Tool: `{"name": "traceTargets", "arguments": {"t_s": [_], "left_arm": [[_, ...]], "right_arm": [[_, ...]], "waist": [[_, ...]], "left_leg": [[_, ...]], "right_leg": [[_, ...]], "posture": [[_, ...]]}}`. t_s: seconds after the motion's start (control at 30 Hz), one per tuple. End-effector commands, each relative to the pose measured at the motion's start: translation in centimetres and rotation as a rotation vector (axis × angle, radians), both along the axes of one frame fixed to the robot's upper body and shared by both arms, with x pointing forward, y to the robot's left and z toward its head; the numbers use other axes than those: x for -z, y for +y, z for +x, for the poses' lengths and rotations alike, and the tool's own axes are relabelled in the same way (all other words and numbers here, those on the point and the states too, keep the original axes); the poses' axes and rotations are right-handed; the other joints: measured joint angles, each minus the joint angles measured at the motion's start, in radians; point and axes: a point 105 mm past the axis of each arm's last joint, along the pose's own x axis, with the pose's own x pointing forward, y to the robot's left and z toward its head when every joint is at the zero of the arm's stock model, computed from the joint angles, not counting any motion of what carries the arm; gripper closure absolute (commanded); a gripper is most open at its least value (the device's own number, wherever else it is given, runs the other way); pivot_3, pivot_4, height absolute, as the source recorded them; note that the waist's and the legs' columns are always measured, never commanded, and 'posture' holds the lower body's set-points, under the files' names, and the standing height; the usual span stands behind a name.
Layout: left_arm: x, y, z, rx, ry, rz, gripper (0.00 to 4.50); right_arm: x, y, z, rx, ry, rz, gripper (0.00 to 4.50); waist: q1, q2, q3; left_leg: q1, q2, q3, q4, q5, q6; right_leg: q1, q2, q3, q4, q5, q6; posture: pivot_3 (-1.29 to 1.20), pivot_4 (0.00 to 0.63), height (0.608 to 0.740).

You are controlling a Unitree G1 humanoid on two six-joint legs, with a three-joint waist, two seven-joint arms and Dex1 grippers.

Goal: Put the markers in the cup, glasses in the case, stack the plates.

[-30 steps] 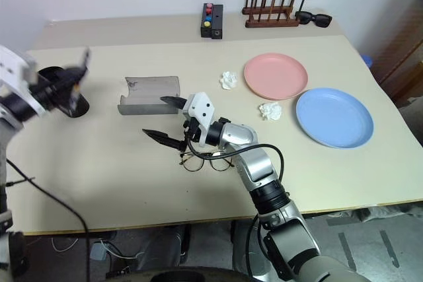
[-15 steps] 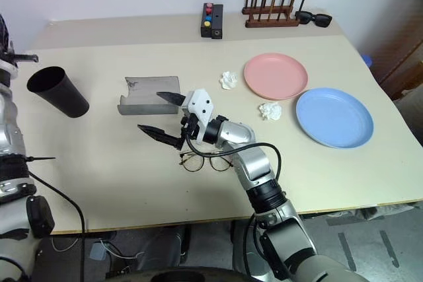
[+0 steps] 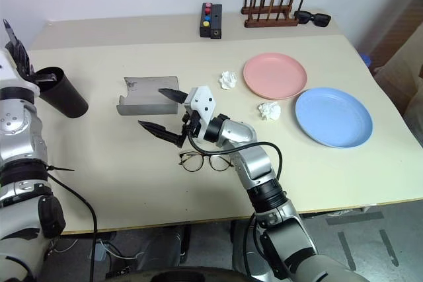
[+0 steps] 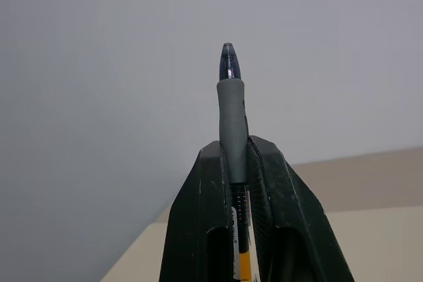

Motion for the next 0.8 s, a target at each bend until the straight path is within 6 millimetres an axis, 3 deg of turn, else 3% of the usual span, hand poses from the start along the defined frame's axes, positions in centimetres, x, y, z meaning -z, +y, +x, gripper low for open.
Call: {"name": "traceTargets", "arguments": {"t_s": [0.03, 0.13, 0.23, 0.37, 0.67, 0.8], "left_arm": [[-1.0, 0.3, -0.4, -0.013, -0.046, 0.006, 4.47], [-0.7, 0.2, -0.5, -0.011, -0.043, 0.001, 4.47], [-0.6, 0.1, -0.5, -0.01, -0.046, -0.008, 3.29], [-0.4, 0.1, -0.6, -0.014, -0.046, -0.015, 1.34], [0.0, -0.1, -0.6, 0.0, -0.046, -0.039, 1.34], [-1.4, -1.5, -0.3, 0.078, -0.069, -0.02, 1.34]], "right_arm": [[-1.9, 0.1, -0.6, -0.019, -0.055, 0.049, 0.0], [-1.9, 0.1, -0.6, -0.021, -0.054, 0.049, 0.0], [-1.8, 0.1, -0.6, -0.023, -0.052, 0.047, 0.0], [-1.8, 0.1, -0.6, -0.025, -0.051, 0.045, 0.0], [-1.7, 0.1, -0.6, -0.024, -0.051, 0.043, 0.0], [-1.7, 0.0, -0.5, -0.022, -0.052, 0.042, 0.0]], "waist": [[0.0, 0.0, 0.0], [0.0, 0.0, 0.0], [0.0, 0.0, 0.0], [0.0, 0.0, 0.0], [0.0, 0.0, 0.0], [0.0, 0.0, 0.0]], "left_leg": [[0.0, 0.0, 0.0, 0.0, 0.0, 0.0], [0.0, 0.0, 0.0, 0.0, 0.0, 0.0], [0.0, 0.0, 0.0, 0.0, 0.0, 0.0], [0.0, 0.0, 0.0, 0.0, 0.0, 0.0], [0.0, 0.0, 0.0, 0.0, 0.0, 0.0], [0.0, 0.0, 0.0, 0.0, 0.0, 0.0]], "right_leg": [[0.0, 0.0, 0.0, 0.0, 0.0, 0.0], [0.0, 0.0, 0.0, 0.0, 0.0, 0.0], [0.0, 0.0, 0.0, 0.0, 0.0, 0.0], [0.0, 0.0, 0.0, 0.0, 0.0, 0.0], [0.0, 0.0, 0.0, 0.0, 0.0, 0.0], [0.0, 0.0, 0.0, 0.0, 0.0, 0.0]], "posture": [[0.0, 0.15, 0.739], [0.0, 0.15, 0.739], [0.0, 0.15, 0.739], [0.0, 0.15, 0.739], [0.0, 0.15, 0.739], [0.0, 0.15, 0.739]]}}
